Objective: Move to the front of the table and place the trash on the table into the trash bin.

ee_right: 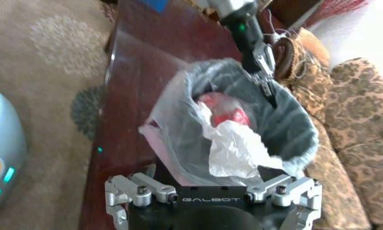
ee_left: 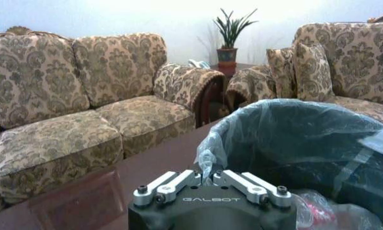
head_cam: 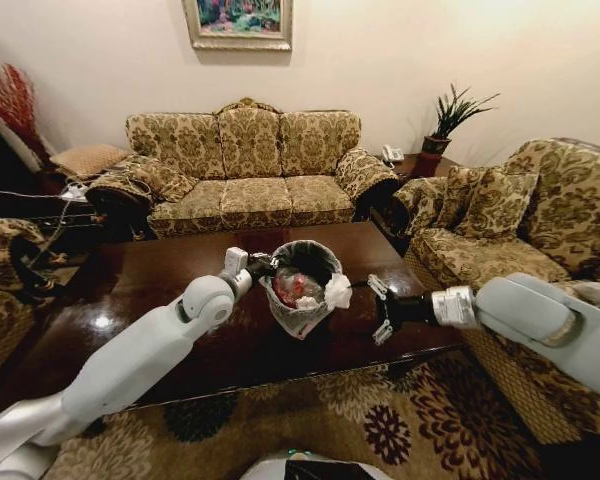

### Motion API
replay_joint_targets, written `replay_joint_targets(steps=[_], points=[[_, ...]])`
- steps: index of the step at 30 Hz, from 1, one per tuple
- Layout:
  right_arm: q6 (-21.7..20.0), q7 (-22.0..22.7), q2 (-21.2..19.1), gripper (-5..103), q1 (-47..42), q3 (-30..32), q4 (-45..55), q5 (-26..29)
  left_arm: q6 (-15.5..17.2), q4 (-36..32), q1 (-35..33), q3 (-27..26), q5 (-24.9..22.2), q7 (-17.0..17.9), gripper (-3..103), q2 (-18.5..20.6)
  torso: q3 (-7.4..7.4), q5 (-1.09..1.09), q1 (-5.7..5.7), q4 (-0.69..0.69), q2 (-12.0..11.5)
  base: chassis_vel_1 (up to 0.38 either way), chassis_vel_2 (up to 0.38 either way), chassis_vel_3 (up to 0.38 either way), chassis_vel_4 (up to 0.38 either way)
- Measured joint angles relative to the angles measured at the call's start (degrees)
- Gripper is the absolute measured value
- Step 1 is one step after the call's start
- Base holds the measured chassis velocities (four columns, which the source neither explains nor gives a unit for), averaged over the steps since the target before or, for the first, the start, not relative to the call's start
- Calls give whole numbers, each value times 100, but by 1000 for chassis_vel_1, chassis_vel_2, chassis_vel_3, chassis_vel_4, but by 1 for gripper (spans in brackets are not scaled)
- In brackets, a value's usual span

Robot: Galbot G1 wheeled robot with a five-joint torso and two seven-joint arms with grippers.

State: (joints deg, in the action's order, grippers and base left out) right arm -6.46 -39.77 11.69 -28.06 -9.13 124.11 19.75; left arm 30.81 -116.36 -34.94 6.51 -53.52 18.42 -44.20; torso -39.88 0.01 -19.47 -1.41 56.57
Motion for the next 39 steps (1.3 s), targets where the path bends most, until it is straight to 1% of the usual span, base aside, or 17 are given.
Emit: replay_joint_targets(steps=[8,11,19,25,29,30,31,32,34,36,37,39], points=[[41,331,89,100,-19,-32,-226,-64,0,-8,2,30,0,1,4,-33,0,-1,0,0,0,0,0,0,0],[40,358,121,100,-19,-40,-290,-68,0,-9,11,33,0,1,4,-34,0,0,0,0,0,0,0,0,0],[-54,442,356,100,-73,-145,-491,-260,0,-9,46,33,0,3,4,-34,0,0,0,0,0,0,0,0,0],[-56,401,367,100,-89,-136,-601,-378,0,-30,30,17,-4,3,4,0,0,0,0,0,0,0,0,0,0],[-69,450,363,100,-79,-103,-539,-340,0,-30,35,13,-4,4,4,4,0,-1,0,0,0,0,0,0,0],[-73,498,367,100,-69,-94,-516,-309,0,-30,41,13,-5,4,4,2,0,-1,0,0,0,0,0,0,0],[-77,645,380,100,-48,-72,-473,-234,0,-30,47,15,-5,4,4,-1,0,-1,0,0,0,0,0,0,0],[-77,645,380,100,-48,-72,-473,-234,0,-30,47,15,-5,4,4,-1,0,-1,0,0,0,0,0,0,0],[-119,956,407,100,20,-9,-389,-52,0,-30,47,30,-5,5,4,-4,0,0,0,0,0,0,0,0,0],[-180,1302,433,100,214,58,-283,259,0,-30,38,56,0,8,4,-20,0,-1,0,0,0,0,0,0,0],[-180,1302,433,100,214,58,-283,259,0,-30,38,56,0,8,4,-20,0,-1,0,0,0,0,0,0,0],[-190,1531,467,100,430,58,-235,443,0,-30,31,84,5,7,4,-45,0,-1,0,0,0,0,0,0,0]])
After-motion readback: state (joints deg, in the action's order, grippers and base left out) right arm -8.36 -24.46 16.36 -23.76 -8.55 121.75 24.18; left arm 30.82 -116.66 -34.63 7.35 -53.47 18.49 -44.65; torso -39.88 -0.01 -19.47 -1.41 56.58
